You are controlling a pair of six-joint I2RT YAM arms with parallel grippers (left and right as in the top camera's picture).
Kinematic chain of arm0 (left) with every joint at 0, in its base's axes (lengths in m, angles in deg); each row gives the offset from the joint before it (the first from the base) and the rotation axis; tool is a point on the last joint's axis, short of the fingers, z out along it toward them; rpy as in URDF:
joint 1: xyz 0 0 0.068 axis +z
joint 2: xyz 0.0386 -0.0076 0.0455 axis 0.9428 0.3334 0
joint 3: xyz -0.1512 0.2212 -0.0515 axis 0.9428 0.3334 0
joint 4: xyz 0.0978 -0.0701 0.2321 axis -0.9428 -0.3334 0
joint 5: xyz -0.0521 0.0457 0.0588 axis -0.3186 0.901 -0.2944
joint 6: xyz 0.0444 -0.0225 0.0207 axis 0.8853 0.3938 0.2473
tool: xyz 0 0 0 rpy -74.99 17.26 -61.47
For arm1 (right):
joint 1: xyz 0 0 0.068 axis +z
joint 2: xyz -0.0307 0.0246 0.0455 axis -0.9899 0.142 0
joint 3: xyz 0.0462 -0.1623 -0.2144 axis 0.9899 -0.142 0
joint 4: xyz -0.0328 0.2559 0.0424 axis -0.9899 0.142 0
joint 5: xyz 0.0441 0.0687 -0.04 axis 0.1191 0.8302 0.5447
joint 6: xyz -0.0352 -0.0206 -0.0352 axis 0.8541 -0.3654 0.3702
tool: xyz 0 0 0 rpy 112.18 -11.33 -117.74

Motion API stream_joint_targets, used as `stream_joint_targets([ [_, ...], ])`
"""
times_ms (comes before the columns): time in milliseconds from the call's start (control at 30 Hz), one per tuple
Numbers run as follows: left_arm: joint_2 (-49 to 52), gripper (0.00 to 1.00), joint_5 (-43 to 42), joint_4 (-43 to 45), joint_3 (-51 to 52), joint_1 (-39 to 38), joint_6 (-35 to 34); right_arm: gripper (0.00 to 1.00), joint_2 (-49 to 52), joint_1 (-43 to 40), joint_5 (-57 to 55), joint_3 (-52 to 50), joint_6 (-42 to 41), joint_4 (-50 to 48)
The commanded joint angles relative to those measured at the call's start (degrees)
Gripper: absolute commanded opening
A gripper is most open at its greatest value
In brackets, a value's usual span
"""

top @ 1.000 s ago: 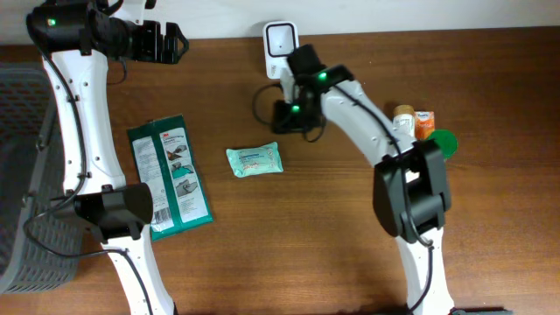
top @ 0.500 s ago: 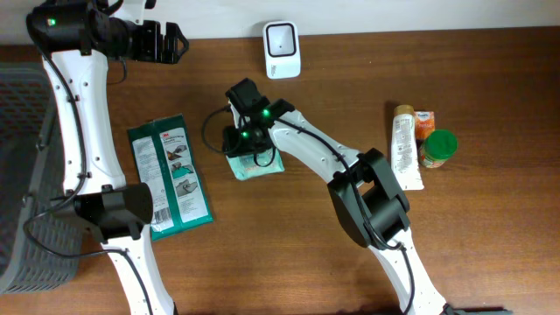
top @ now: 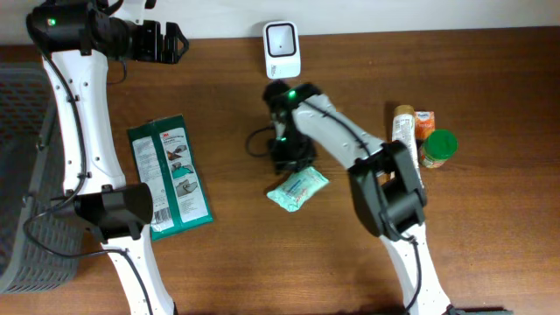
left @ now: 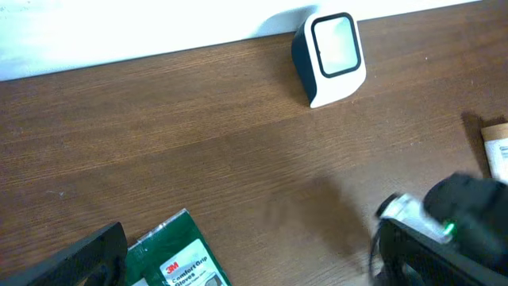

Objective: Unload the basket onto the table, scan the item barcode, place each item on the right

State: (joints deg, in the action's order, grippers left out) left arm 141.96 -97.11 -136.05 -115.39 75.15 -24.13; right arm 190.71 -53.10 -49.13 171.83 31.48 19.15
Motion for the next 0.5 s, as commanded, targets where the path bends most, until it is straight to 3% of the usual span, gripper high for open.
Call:
stream_joint_targets([
  [0, -0.57, 0.99, -0.63, -0.04, -0.44, 0.04, 0.92, 0.41, -6.78, -4.39, -3.19, 0.92, 1.86, 1.9],
  [133, -0.57, 0.99, -0.63, -0.04, -0.44, 0.04, 0.92, 0.41, -13.09, -7.93, -4.68, 0.92, 1.07, 8.55],
  [267, -0.57, 0.99, -0.63, -0.04, -0.44, 0.04, 0.92, 0.41, -13.27, -7.87, -4.63, 0.44, 0.7, 15.37],
  [467, -0.57, 0.99, -0.63, -0.04, -0.44, 0.04, 0.92, 0.41, -13.25, -4.7, -4.9, -7.65, 0.7, 13.0],
])
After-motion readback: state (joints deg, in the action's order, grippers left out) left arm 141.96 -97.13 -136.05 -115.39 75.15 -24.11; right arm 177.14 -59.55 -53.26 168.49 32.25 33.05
